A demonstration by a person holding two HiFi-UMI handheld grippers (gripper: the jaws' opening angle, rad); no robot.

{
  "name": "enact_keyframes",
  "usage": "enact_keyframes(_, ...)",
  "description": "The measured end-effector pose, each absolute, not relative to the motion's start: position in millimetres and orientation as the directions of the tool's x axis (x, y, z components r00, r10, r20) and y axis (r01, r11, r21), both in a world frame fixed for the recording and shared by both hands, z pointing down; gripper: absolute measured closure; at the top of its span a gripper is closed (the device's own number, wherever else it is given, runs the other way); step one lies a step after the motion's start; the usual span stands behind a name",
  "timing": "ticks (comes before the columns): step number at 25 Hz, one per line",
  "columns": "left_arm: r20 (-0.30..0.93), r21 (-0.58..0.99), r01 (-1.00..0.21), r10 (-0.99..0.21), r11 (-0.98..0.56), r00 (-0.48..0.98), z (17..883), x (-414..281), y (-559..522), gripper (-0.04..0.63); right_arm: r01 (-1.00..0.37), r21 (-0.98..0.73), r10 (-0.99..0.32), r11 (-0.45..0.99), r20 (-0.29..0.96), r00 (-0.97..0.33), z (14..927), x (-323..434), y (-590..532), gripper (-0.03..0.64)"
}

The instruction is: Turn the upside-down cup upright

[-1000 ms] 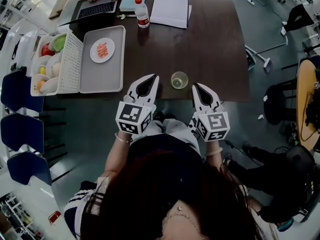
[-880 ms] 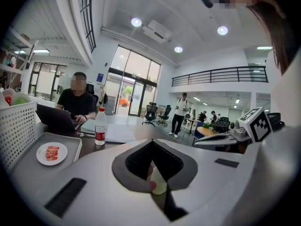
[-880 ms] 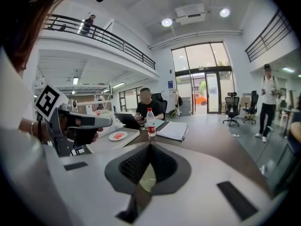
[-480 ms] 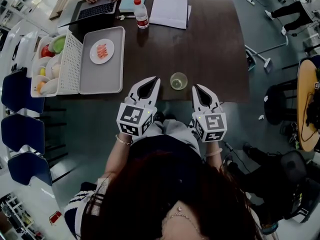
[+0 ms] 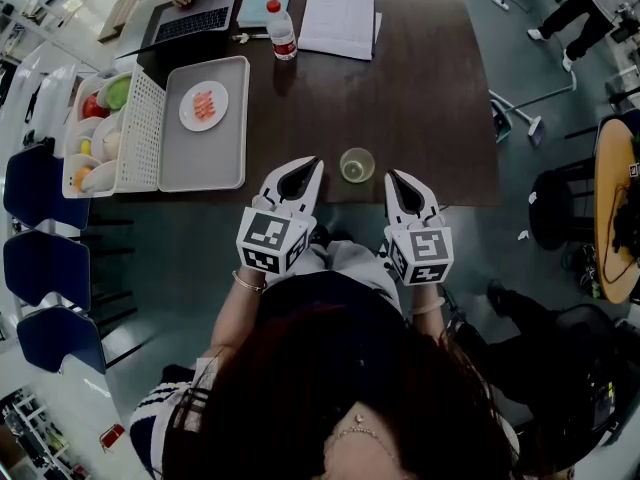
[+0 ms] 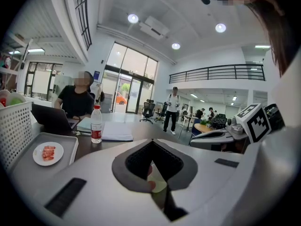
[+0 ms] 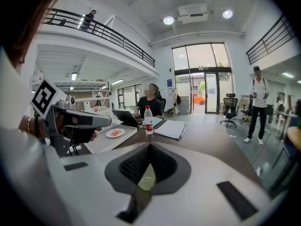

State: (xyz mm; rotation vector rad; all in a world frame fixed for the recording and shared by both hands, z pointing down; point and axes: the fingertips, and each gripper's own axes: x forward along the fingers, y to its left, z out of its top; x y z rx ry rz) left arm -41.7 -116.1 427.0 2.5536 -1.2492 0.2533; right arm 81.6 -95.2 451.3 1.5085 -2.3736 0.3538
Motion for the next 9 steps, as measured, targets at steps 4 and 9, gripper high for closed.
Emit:
enact_keyframes(4, 0.282, 0.186, -0.793, -0.741, -0.581, 0.609, 429.1, -42.7, -116.3, 0.592, -0.907, -0.042, -0.83, 0.418, 0.387, -0.401, 452.6, 79.5, -95.9, 0.601)
enact_keyframes(9, 0.268, 0.232, -0.787, -0.741, -0.571, 0.616, 430.1, -41.9, -116.3, 0.592, -0.908, -0.046, -0.828, 0.417, 0.392, -0.401, 453.5, 79.5, -95.3, 0.6)
